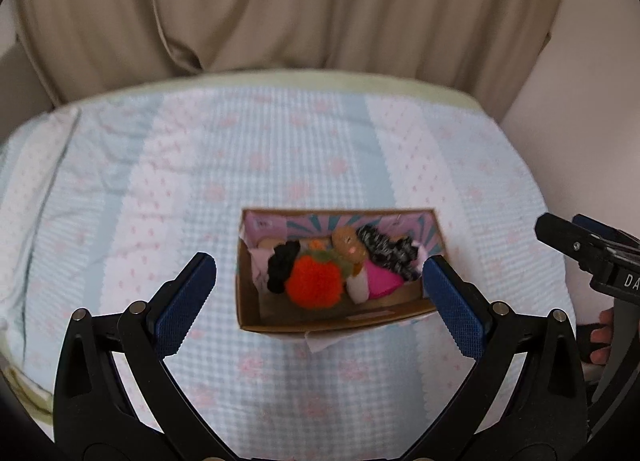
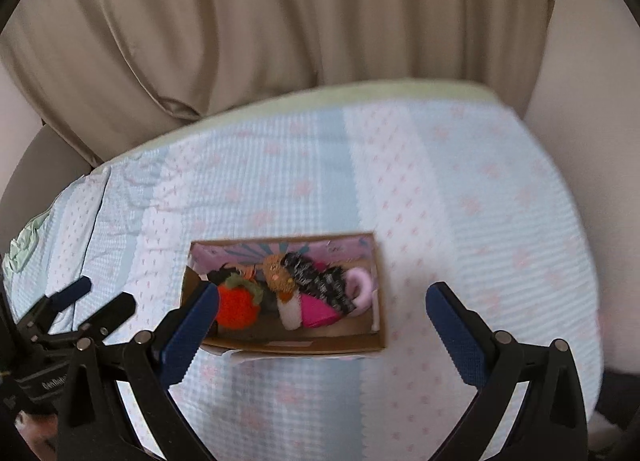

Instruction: Organize soft objects

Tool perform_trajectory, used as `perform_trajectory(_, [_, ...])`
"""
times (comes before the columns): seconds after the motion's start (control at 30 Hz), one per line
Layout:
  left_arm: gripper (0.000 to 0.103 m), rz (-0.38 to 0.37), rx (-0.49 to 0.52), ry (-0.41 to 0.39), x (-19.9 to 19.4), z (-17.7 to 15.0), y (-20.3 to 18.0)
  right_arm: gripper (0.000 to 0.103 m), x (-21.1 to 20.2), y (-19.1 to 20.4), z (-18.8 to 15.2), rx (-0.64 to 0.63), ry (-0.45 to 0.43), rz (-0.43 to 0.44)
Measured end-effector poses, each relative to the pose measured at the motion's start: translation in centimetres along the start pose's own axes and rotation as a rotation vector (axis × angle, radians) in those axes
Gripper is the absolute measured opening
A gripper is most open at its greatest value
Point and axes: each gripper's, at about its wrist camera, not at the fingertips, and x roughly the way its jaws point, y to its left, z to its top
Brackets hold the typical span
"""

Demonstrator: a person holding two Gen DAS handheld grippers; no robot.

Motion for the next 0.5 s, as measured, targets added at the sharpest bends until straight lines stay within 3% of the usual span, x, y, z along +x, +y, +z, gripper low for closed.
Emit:
perform_trajectory(0.27, [0.103, 0.016, -0.032, -0.193, -10.9, 1.2, -2.6, 0.103, -10.2, -0.3, 0.4, -0.091, -0.169, -0.042])
perform_trajectory(0.5, [0.103, 0.048, -0.032, -0.318, -17.8, -0.1, -5.4, 0.103, -16.8, -1.6, -0.3, -0.104, -0.29, -0.046])
